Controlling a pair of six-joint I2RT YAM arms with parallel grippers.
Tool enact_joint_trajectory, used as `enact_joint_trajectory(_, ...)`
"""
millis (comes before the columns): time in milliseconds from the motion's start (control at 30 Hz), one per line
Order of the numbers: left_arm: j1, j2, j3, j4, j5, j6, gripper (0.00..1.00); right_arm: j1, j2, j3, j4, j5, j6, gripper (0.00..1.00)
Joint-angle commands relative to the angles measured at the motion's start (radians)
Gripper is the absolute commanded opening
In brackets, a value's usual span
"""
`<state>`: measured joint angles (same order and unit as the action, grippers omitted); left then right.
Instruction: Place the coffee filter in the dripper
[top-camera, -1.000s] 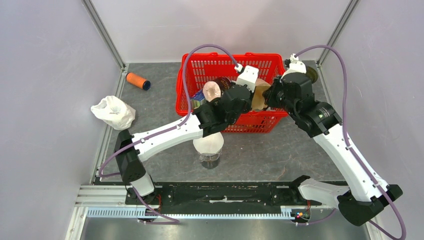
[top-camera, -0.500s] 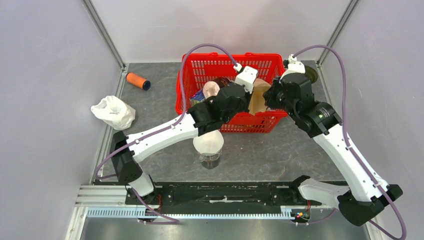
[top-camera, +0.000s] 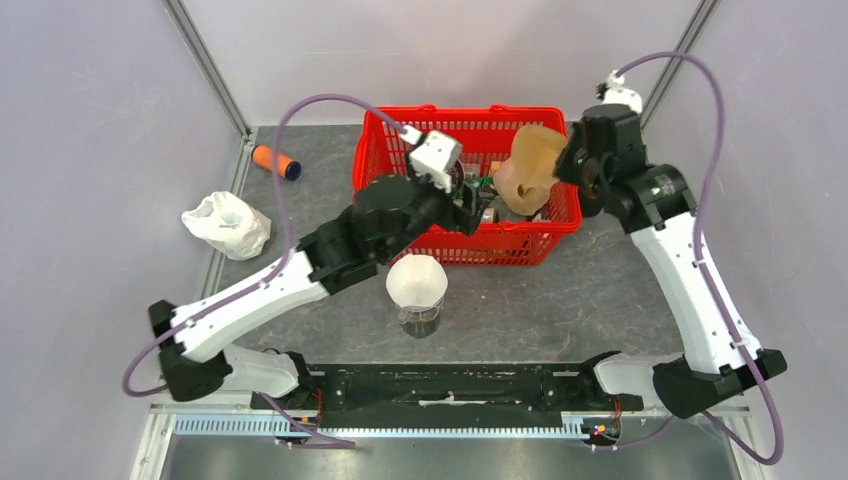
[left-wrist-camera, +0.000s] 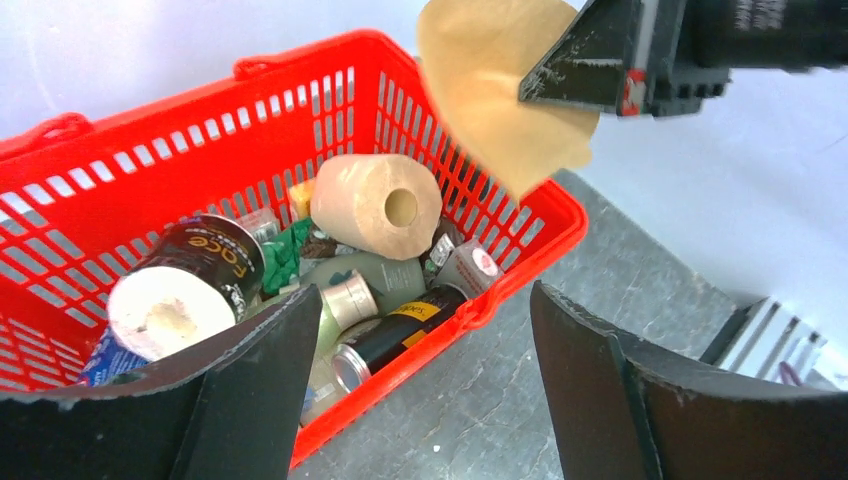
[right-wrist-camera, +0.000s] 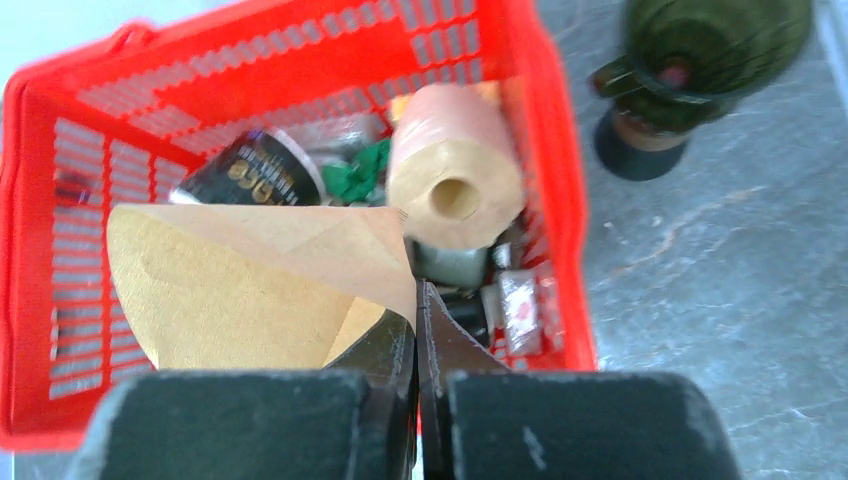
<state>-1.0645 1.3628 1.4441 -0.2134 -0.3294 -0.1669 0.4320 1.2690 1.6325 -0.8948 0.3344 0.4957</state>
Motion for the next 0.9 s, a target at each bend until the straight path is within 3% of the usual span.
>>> enact_joint_trajectory(0, 0.001, -0.162, -0.091, 0.115, -0.015, -0.002, 0.84, -0.162, 0.047, 0.135, -0.099, -0.05, -0.013, 0.0)
enact_joint_trajectory(233, 0.064, -0.244, -0.193, 0.109, -0.183, -0.017, 0.86, -0.387, 0.205, 0.309, -0.225, -0.198, -0.062, 0.0)
enact_joint_trajectory(500, 0.353, -0.319, -0.31, 0.054, -0.07, -0.2, 0.88, -0.624, 0.432, 0.512, -0.274, -0.399, -0.077, 0.0)
enact_joint_trajectory(733, 0.42, -0.39, -0.395, 0.064, -0.085, -0.218, 0.89, -0.742, 0.631, 0.637, -0.305, -0.562, -0.05, 0.0)
enact_joint_trajectory(867, 0.429, -0.399, -0.411, 0.062, -0.086, -0.225, 0.89, -0.75, 0.676, 0.634, -0.293, -0.573, -0.048, 0.0)
